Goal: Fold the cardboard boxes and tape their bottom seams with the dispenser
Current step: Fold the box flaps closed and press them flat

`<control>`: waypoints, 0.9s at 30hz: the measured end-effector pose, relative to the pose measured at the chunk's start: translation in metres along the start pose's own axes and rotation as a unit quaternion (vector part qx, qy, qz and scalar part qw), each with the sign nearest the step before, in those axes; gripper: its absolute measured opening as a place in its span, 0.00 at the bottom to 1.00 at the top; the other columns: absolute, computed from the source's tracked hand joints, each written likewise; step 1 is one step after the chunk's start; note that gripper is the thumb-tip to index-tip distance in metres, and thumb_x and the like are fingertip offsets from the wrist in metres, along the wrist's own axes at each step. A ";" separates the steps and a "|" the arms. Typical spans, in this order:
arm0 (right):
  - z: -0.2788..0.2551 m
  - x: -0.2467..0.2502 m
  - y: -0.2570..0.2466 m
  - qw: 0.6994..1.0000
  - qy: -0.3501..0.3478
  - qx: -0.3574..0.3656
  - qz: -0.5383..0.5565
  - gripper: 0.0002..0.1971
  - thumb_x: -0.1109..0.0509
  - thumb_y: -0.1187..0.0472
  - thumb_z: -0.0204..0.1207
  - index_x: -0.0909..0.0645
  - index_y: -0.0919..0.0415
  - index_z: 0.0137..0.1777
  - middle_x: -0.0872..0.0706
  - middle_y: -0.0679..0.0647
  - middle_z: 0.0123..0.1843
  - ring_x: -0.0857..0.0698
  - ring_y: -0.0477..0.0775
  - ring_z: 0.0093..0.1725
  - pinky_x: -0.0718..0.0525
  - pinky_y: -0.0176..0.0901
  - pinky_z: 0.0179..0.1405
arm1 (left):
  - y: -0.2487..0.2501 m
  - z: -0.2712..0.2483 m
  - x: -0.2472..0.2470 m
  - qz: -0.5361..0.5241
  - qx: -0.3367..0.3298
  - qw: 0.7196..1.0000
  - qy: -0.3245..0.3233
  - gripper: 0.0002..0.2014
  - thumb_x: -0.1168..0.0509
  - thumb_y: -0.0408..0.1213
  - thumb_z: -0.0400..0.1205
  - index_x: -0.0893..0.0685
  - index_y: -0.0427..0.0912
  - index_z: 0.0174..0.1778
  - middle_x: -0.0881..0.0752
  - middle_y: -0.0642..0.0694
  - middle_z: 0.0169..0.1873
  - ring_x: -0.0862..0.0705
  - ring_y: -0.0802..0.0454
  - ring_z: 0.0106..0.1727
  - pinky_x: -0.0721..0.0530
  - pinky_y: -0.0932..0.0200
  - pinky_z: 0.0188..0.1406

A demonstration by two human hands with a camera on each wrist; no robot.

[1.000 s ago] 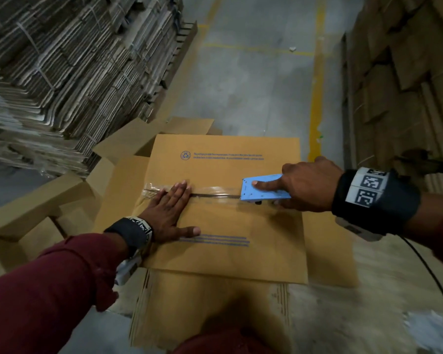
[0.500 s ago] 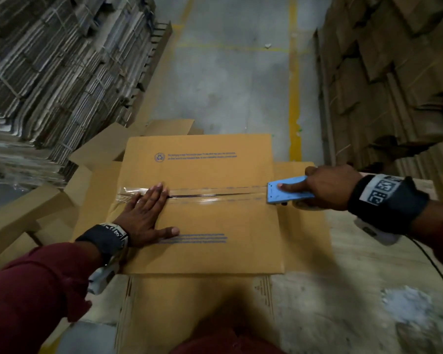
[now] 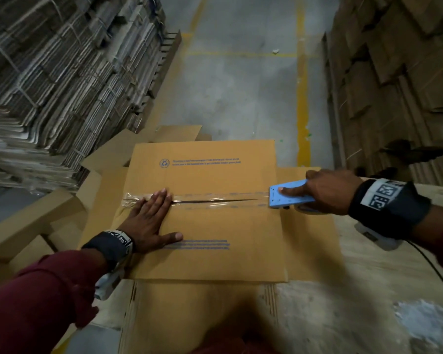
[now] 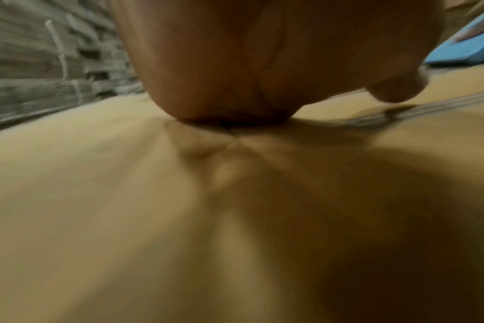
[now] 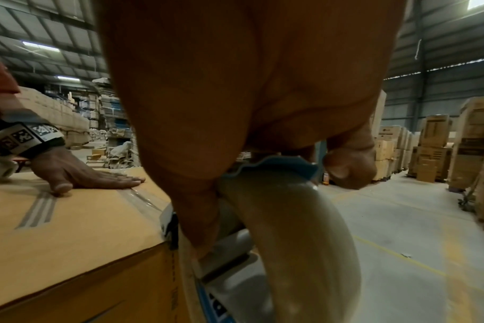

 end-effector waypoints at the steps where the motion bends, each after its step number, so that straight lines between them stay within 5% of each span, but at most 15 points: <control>1: -0.001 -0.002 0.000 1.000 0.003 0.001 0.002 0.32 0.45 0.27 0.81 0.55 0.17 0.82 0.26 0.51 0.55 0.15 0.58 0.58 0.23 0.47 0.47 | 0.002 -0.001 0.002 -0.001 0.005 1.000 0.002 0.61 0.65 0.90 0.68 0.74 0.52 0.88 0.73 0.50 0.88 0.71 0.50 0.90 0.68 0.43 0.89; 6: 0.000 -0.008 0.002 0.999 0.013 0.013 0.034 0.32 0.45 0.29 0.83 0.54 0.18 0.83 0.33 0.50 0.51 0.17 0.56 0.54 0.28 0.44 0.44 | 0.052 -0.006 0.017 -0.013 0.063 0.998 0.019 0.68 0.66 0.91 0.66 0.74 0.40 0.88 0.76 0.43 0.86 0.73 0.45 0.89 0.68 0.38 0.88; 9: 0.004 -0.007 -0.003 0.998 0.014 0.026 0.047 0.32 0.44 0.31 0.84 0.53 0.20 0.84 0.32 0.50 0.51 0.23 0.53 0.46 0.28 0.44 0.42 | 0.119 0.013 0.026 -0.043 0.022 0.999 0.012 0.71 0.63 0.93 0.64 0.75 0.38 0.87 0.79 0.42 0.85 0.75 0.44 0.88 0.68 0.36 0.88; 13: 0.009 -0.004 -0.005 0.998 0.026 0.031 0.043 0.31 0.43 0.31 0.83 0.52 0.18 0.83 0.33 0.50 0.51 0.16 0.58 0.55 0.29 0.45 0.42 | 0.220 0.044 0.042 -0.062 -0.039 0.997 0.018 0.71 0.61 0.93 0.64 0.72 0.40 0.89 0.78 0.43 0.86 0.77 0.47 0.87 0.69 0.33 0.86; 16: 0.006 -0.010 -0.001 0.998 0.021 0.026 0.053 0.30 0.43 0.31 0.84 0.51 0.18 0.83 0.33 0.51 0.51 0.16 0.60 0.57 0.28 0.46 0.43 | 0.267 0.054 0.046 -0.123 0.036 0.991 0.024 0.72 0.62 0.93 0.61 0.76 0.41 0.86 0.80 0.45 0.84 0.80 0.48 0.86 0.74 0.30 0.83; 22: -0.011 -0.016 0.015 0.995 0.028 0.030 0.090 0.31 0.41 0.30 0.82 0.49 0.18 0.83 0.33 0.49 0.52 0.16 0.58 0.57 0.29 0.45 0.44 | 0.275 0.058 0.041 -0.128 0.091 0.988 0.015 0.65 0.46 0.79 0.72 0.74 0.39 0.88 0.76 0.43 0.87 0.75 0.45 0.88 0.65 0.28 0.85; 27: -0.030 -0.010 0.034 0.995 0.031 0.033 0.092 0.29 0.41 0.27 0.81 0.45 0.17 0.81 0.32 0.47 0.51 0.19 0.54 0.51 0.25 0.46 0.43 | 0.273 0.058 0.041 -0.119 0.077 0.989 0.033 0.62 0.49 0.76 0.71 0.74 0.42 0.88 0.75 0.47 0.88 0.72 0.48 0.89 0.61 0.31 0.87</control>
Point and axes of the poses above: each hand's wrist, its own z-axis towards the middle knuckle, its own x-axis out of the back of the hand, y = z × x, the point moved 4 cm from there along z, towards the middle knuckle
